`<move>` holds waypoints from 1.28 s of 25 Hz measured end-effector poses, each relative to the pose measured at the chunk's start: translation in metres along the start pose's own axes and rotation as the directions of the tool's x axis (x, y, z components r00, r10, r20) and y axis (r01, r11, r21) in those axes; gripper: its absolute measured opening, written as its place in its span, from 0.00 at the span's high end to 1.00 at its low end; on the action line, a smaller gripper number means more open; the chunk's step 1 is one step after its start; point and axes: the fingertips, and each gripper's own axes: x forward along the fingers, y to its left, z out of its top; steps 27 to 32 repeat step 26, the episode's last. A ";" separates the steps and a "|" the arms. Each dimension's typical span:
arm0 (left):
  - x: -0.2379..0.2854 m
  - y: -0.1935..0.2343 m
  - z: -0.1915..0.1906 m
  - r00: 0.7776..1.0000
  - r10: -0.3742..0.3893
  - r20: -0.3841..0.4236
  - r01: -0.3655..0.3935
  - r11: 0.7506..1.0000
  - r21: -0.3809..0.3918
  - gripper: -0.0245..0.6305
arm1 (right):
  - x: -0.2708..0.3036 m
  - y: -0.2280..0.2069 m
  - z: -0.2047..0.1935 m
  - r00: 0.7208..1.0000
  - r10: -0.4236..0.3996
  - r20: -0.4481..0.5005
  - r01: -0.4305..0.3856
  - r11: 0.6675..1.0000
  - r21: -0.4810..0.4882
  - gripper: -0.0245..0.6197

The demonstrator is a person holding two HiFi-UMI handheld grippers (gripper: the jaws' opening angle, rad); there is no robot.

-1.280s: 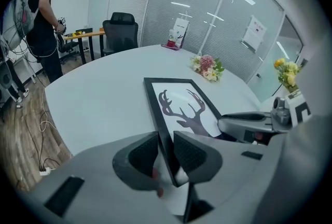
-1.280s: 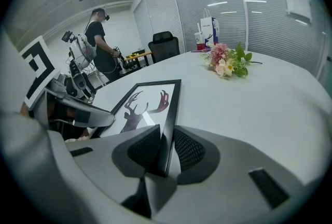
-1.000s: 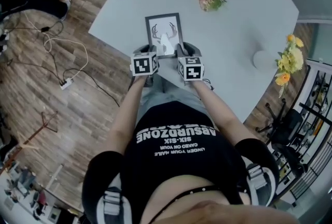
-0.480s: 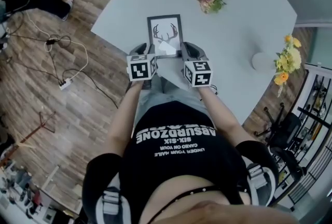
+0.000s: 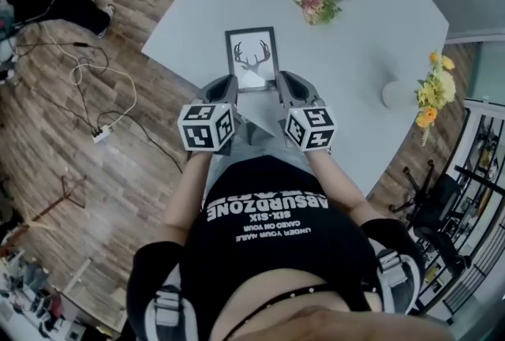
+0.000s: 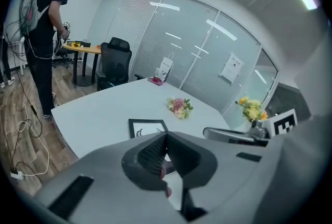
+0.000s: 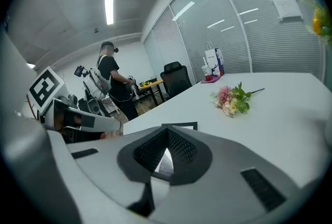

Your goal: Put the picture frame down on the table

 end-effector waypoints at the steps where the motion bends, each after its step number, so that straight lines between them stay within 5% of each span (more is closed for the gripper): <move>1: -0.004 -0.003 0.001 1.000 -0.003 0.003 0.003 1.000 0.001 0.94 | -0.002 0.003 0.000 1.000 0.007 -0.005 -0.007 1.000 -0.001 0.94; 13: -0.018 -0.018 -0.005 1.000 0.006 0.003 -0.006 0.996 0.093 0.94 | -0.011 0.032 0.000 0.998 0.065 -0.009 -0.065 0.997 -0.048 0.94; 32: -0.018 -0.015 -0.014 1.000 0.006 -0.030 -0.004 0.996 0.085 0.94 | -0.011 0.040 -0.005 0.997 0.079 -0.022 -0.080 0.995 -0.059 0.94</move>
